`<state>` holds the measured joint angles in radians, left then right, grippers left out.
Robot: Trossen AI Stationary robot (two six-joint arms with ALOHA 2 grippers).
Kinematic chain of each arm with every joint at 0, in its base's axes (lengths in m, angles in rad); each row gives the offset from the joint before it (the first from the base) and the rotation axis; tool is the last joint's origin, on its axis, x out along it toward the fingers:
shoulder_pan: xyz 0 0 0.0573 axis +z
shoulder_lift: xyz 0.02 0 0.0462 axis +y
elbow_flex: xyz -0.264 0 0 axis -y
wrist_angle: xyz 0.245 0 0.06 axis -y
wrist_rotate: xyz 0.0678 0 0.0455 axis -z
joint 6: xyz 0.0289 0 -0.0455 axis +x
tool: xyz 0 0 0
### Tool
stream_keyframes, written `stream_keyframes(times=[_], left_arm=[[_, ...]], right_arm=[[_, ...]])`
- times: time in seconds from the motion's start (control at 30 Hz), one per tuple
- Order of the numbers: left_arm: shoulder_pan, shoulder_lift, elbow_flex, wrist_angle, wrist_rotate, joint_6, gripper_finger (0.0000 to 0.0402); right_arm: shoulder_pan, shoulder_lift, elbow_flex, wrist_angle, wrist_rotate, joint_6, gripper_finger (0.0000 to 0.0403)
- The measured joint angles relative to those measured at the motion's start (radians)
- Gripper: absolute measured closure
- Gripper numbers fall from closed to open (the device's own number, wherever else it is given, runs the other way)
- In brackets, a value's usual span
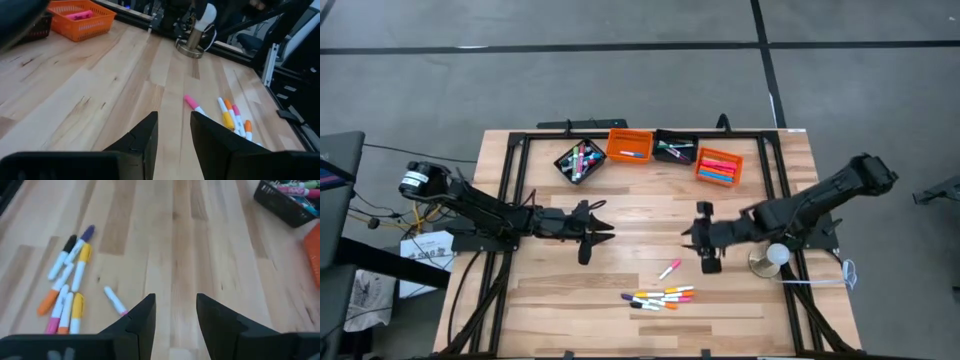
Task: Pick & Place Markers
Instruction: Put the small pink highlighter into the left orange bin
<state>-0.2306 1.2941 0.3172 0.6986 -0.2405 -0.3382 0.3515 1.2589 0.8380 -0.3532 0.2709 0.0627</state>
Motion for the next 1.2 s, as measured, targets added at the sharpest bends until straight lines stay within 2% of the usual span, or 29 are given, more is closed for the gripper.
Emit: stream_keyframes(times=[0.1,0.27,0.53,0.7,0.87,0.97,1.2], left_arm=[[-0.027,0.032,0.000,0.037,0.001,0.001,0.0287],[-0.077,0.138,0.026,0.134,0.003,0.030,0.0287],[-0.136,0.227,0.092,0.139,0.004,0.013,0.0287],[-0.185,0.227,0.106,0.146,0.001,-0.008,0.0287],[-0.236,0.226,0.125,0.155,-0.035,-0.008,0.0287],[-0.256,0.226,0.125,0.160,-0.068,-0.008,0.0287],[-0.271,0.226,0.126,0.163,-0.074,-0.020,0.0287]], right_arm=[[0.068,0.033,0.000,0.011,0.050,0.029,0.0269],[0.133,0.075,0.000,0.061,0.052,0.093,0.0271],[0.216,0.089,0.000,0.067,0.046,0.234,0.0269],[0.281,0.110,0.002,0.072,0.060,0.306,0.0274],[0.345,0.192,0.000,0.108,0.097,0.365,0.0280],[0.366,0.246,0.002,0.130,0.095,0.399,0.0281],[0.381,0.316,0.002,0.228,0.095,0.444,0.0281]])
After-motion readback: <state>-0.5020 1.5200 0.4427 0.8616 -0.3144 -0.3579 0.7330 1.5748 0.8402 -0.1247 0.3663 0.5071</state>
